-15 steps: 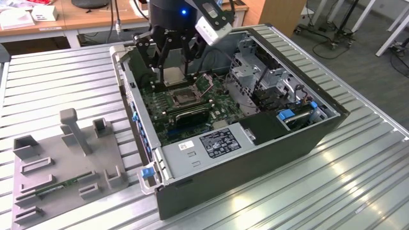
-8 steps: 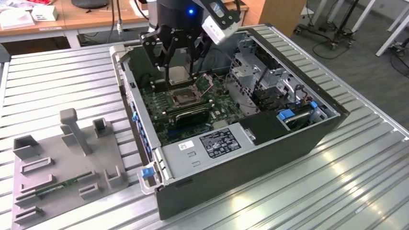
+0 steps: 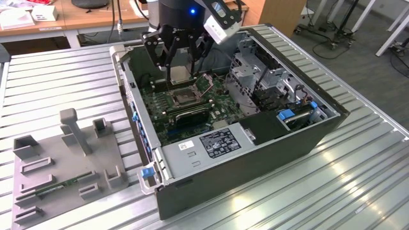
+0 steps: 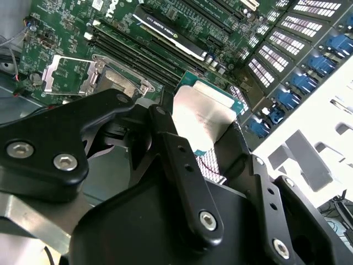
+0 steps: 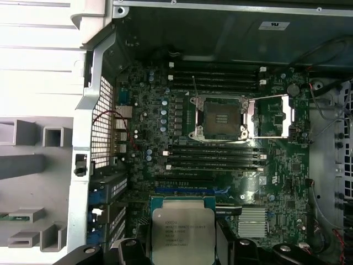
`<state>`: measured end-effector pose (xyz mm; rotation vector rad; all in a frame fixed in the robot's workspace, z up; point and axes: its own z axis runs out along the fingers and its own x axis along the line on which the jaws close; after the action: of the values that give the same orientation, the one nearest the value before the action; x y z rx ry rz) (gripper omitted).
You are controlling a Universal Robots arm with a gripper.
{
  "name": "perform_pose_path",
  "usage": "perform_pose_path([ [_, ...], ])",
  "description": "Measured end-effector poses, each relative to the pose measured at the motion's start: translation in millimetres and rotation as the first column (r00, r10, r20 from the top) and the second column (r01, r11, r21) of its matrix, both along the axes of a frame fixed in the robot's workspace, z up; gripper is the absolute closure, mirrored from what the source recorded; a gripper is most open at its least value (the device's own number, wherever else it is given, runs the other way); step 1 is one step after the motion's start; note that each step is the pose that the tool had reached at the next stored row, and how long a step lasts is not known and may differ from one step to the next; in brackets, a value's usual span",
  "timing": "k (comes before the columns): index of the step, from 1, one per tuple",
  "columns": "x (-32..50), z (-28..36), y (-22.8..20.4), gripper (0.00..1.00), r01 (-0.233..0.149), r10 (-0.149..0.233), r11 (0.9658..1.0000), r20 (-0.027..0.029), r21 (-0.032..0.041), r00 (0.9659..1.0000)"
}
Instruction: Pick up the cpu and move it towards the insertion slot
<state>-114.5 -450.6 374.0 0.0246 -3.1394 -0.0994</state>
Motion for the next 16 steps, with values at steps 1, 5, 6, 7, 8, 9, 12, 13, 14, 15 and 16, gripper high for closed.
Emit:
perform_pose_path([
  [1,0.0,0.0,0.0,0.46,0.0,0.0,1.0,0.0001,0.0,1.0],
  [5,0.1,0.0,0.0,0.46,0.0,0.0,1.0,0.0,0.0,1.0],
  [6,0.1,0.0,0.0,0.46,0.0,0.0,1.0,0.0,0.0,1.0],
  [7,0.7,0.0,0.0,0.46,0.0,0.0,1.0,0.0,0.0,1.0],
  [8,1.6,0.0,0.1,0.46,0.0,0.0,1.0,0.0,0.0,1.0],
  [9,2.9,0.0,0.1,0.46,0.0,0.0,1.0,0.0,0.0,1.0],
  [12,8.1,-0.1,0.0,0.46,0.0,0.0,1.0,0.0,0.0,1.0],
  [13,10.1,-0.1,0.0,0.46,0.0,0.0,1.0,0.0001,0.0,1.0],
  [14,12.0,-0.1,0.0,0.46,0.0,0.0,1.0,0.0,0.0,1.0],
  [15,14.3,-0.1,0.0,0.46,0.0,0.0,1.0,0.0,0.0,1.0],
  [16,16.3,-0.1,0.0,0.46,0.0,0.0,1.0,0.0,0.0,1.0],
])
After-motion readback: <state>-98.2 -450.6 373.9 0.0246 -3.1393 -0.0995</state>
